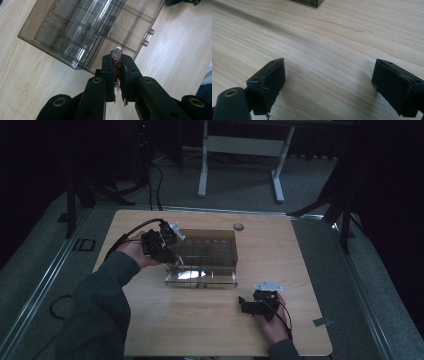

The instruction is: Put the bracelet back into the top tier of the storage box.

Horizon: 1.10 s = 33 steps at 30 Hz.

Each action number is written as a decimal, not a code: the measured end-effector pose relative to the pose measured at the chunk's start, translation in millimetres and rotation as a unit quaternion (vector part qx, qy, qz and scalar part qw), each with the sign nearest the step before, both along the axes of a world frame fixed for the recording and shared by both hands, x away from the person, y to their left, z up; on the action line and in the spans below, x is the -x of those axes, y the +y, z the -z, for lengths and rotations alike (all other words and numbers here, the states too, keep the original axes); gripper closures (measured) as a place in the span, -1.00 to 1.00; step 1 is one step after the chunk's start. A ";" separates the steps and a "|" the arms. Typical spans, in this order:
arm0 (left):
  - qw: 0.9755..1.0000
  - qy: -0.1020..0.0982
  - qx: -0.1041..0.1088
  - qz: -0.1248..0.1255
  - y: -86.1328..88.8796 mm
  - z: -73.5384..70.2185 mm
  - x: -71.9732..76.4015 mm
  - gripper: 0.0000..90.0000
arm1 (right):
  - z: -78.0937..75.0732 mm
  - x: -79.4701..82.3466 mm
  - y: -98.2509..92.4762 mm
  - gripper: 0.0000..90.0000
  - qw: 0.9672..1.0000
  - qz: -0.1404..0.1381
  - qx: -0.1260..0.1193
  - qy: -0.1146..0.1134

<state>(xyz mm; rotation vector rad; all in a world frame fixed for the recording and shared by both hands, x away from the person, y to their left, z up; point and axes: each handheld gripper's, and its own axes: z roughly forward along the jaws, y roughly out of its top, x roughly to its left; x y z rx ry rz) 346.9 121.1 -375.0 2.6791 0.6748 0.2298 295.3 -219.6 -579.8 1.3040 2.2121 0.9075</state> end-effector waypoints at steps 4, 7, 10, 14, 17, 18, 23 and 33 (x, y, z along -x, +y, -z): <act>1.000 0.003 -0.005 0.002 -2.8 2.7 -1.1 0.84 | 0.0 0.0 0.0 -0.75 1.000 0.000 0.000 0.000; 1.000 0.007 -0.008 0.006 -6.5 6.1 -2.1 0.84 | 0.0 0.0 0.0 -0.75 1.000 0.000 0.000 0.000; 1.000 0.008 -0.010 0.008 -8.2 7.6 -2.7 0.84 | 0.0 0.0 0.0 -0.75 1.000 0.000 0.000 0.000; 1.000 0.013 -0.016 0.012 -12.2 11.6 -4.1 0.83 | 0.0 0.0 0.0 -0.75 1.000 0.000 0.000 0.000; 1.000 0.014 -0.018 0.013 -14.8 14.1 -4.1 0.83 | 0.0 0.0 0.0 -0.75 1.000 0.000 0.000 0.000; 1.000 0.016 -0.022 0.014 -15.7 14.6 -4.2 0.83 | 0.0 0.0 0.0 -0.75 1.000 0.000 0.000 0.000; 0.999 0.018 -0.031 0.019 -20.1 19.0 -4.7 0.83 | 0.1 0.0 0.0 -0.75 1.000 0.000 0.000 -0.001; 0.998 0.027 -0.062 0.021 -26.2 31.2 -7.6 0.82 | 0.2 0.0 0.1 -0.75 1.000 0.000 0.000 -0.001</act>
